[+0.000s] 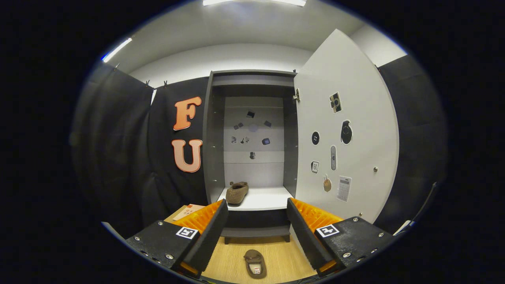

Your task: Open the shoe cabinet door, grab the shoes and put them into the shoe cabinet, then close the shoe cabinet door.

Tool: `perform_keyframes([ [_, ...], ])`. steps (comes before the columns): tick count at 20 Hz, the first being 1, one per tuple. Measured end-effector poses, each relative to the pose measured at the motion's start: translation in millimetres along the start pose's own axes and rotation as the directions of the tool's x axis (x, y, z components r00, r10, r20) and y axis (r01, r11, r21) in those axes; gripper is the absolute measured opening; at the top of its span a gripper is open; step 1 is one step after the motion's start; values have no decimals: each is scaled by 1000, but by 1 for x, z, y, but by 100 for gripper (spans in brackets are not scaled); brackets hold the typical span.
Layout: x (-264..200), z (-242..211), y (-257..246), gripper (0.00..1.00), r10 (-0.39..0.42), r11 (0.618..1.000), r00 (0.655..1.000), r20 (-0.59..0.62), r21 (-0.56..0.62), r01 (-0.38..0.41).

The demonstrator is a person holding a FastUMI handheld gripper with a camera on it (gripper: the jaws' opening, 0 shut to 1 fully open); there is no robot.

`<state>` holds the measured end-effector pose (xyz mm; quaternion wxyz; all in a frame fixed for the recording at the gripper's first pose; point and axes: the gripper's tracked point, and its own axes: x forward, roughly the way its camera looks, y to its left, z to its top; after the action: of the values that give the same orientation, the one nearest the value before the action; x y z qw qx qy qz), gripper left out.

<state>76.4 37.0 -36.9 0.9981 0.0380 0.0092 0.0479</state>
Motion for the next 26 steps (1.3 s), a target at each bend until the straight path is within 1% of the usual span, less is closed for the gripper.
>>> perform_keyframes([
  [5,5,-1,5,93,5,1000,1000,-5,-10,-5],
  [7,9,-8,7,93,11,1000,1000,-16,-20,-11],
  [10,16,-42,20,93,47,999,996,-78,1,-47],
  [13,23,-95,31,93,81,996,982,-173,51,-73],
  [16,31,-152,45,94,121,989,954,-273,117,-92],
  [19,43,-213,51,93,138,984,918,-371,157,-85],
  [23,51,-292,55,93,157,977,858,-488,203,-64],
  [26,63,-341,55,93,180,965,817,-547,259,-39],
])
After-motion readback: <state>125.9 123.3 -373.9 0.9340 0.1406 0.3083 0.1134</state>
